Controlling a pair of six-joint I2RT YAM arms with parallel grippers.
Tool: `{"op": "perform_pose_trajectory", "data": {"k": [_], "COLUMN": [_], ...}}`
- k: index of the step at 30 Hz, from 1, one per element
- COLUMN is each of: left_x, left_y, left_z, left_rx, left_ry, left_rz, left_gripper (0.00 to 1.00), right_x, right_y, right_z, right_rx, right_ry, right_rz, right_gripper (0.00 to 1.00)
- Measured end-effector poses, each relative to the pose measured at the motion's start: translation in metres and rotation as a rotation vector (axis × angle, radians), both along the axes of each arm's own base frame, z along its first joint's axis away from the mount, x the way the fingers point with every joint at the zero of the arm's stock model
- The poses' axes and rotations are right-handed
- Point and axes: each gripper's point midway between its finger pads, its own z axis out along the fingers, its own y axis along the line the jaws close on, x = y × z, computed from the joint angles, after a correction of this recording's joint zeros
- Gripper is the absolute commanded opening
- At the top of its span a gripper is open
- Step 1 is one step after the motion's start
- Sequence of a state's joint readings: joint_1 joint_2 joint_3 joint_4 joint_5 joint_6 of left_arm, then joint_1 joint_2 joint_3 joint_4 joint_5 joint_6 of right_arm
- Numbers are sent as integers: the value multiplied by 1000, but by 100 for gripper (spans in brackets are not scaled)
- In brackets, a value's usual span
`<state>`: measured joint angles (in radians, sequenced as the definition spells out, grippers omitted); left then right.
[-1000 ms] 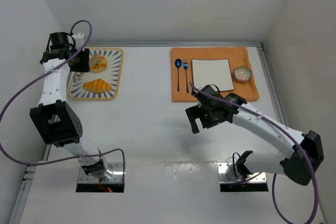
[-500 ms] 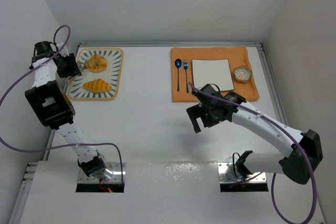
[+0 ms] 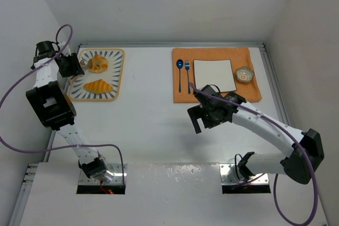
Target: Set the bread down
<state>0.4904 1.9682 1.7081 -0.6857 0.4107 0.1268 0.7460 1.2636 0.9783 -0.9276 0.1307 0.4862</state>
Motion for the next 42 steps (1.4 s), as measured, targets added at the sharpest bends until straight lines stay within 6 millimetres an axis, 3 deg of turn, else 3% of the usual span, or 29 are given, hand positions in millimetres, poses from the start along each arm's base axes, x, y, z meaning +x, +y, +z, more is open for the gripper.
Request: {"op": "perform_pose_trajectory", "data": {"k": [5, 10, 14, 15, 17, 19, 28, 31, 34, 42], "left_x": [0, 1, 1, 1, 1, 4, 6, 6, 7, 23], "left_y": [6, 5, 1, 0, -1, -2, -8, -14, -25, -88], "left_z": [-10, -39, -58, -60, -60, -58, -46, -32, -4, 117], "left_rx": [16, -19, -61, -67, -75, -81, -101, -122, -120, -15], "left_ry": [22, 74, 107, 111, 109, 96, 63, 37, -5, -256], "left_rz": [18, 22, 23, 23, 24, 15, -6, -22, -45, -192], "left_gripper": [50, 50, 30, 19, 13, 0, 0, 0, 0, 0], "right_x": [0, 0, 1, 2, 2, 2, 3, 6, 7, 2], "right_y": [2, 0, 0, 0, 0, 1, 0, 2, 0, -15], "right_z": [4, 4, 5, 5, 6, 6, 10, 15, 15, 13], "right_rx": [-1, -12, -22, -23, -25, -26, -36, -31, -40, -49], "right_ry": [2, -3, -2, -3, -4, -6, -17, -32, -38, -63], "right_rz": [-1, -7, -9, -9, -9, -7, -6, -9, -13, -59], "right_gripper": [100, 100, 100, 100, 100, 100, 100, 100, 100, 100]}}
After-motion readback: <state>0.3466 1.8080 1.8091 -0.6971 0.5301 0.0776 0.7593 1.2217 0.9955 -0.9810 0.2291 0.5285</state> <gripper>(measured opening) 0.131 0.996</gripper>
